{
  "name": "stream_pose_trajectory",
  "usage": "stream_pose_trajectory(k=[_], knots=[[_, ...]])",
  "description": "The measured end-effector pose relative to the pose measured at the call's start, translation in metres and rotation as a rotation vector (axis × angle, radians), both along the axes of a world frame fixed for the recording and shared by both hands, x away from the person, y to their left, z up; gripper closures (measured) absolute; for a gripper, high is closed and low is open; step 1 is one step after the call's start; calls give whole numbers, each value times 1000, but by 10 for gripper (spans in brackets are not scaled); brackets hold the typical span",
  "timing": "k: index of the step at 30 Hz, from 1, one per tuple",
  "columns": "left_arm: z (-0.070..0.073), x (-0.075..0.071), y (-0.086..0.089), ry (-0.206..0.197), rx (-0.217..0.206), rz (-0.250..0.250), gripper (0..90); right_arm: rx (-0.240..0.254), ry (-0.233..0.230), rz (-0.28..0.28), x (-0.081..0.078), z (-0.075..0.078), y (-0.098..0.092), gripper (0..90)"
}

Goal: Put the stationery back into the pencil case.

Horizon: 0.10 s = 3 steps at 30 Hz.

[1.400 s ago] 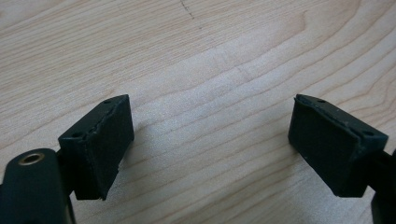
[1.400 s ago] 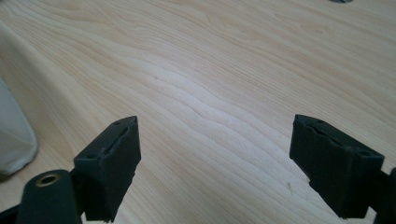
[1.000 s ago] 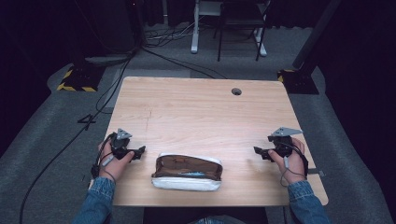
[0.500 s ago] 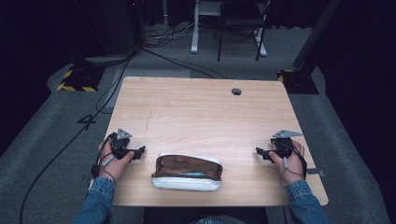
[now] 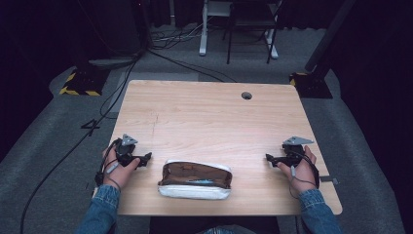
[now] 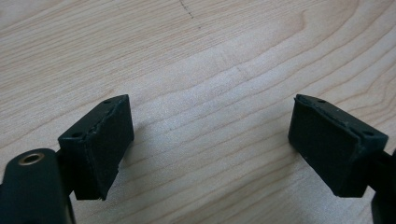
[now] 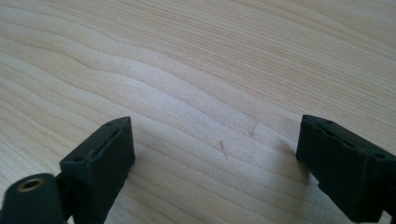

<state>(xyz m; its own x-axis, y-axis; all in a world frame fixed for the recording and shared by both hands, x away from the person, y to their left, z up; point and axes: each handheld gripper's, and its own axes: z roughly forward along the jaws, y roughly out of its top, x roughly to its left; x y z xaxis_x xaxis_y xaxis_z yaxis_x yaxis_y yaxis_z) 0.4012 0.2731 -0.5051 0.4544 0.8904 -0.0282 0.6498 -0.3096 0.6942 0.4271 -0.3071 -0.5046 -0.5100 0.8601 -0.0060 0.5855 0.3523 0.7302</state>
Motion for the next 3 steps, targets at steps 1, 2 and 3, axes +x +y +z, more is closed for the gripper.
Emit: stream_pose_trajectory(k=[1,2,3], knots=[[0,0,0,0,0,-1,144,-1,0,-1,0,0,0,114],[0,0,0,0,2,-3,143,-2,0,-1,0,0,0,114],[0,0,0,0,2,-3,143,-3,0,-1,0,0,0,113]])
